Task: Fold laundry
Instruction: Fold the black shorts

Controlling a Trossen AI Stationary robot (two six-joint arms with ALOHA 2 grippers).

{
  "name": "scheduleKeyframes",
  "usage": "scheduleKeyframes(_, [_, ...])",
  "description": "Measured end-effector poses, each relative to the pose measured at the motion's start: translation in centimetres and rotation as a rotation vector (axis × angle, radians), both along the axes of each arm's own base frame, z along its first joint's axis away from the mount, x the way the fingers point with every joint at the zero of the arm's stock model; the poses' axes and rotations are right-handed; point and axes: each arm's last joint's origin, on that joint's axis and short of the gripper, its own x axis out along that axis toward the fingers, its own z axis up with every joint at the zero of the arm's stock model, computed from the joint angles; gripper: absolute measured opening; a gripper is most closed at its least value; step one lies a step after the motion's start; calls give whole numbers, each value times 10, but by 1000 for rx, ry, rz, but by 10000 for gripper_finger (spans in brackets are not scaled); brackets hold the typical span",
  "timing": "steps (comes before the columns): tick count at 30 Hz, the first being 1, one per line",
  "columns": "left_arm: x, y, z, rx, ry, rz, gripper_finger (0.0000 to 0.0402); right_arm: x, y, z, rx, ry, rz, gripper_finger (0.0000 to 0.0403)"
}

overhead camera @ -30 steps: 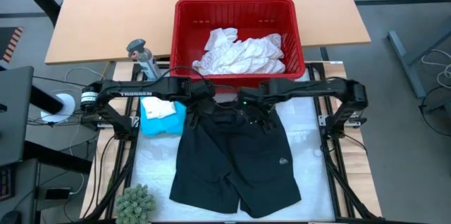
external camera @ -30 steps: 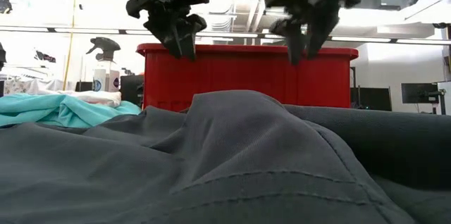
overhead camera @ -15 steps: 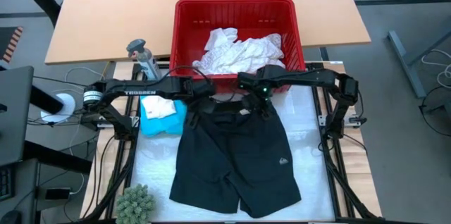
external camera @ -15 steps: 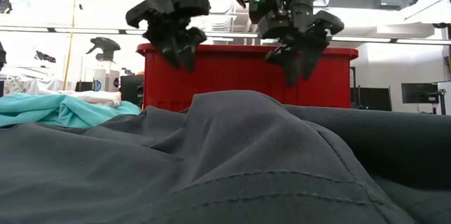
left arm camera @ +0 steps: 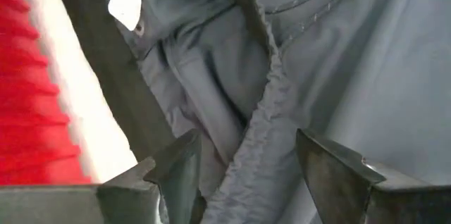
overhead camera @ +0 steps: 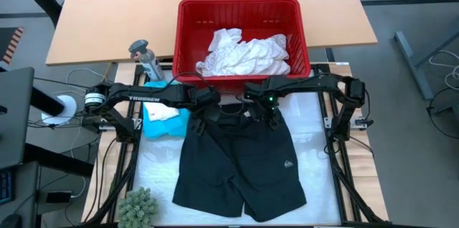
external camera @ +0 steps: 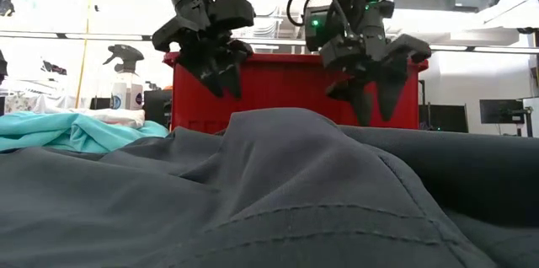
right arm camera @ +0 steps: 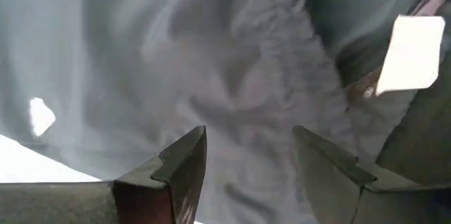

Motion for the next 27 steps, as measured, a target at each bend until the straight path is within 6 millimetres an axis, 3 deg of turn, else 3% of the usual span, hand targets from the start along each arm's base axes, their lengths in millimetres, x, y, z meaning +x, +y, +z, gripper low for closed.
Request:
scheduleKeyframes(19, [-5, -14, -37, 31, 21, -56, 218, 9, -5, -5, -77, -91, 58, 232])
scheduleKeyframes(27, [0, -8, -54, 41, 54, -55, 184, 12, -10, -4, -81, -138, 73, 227])
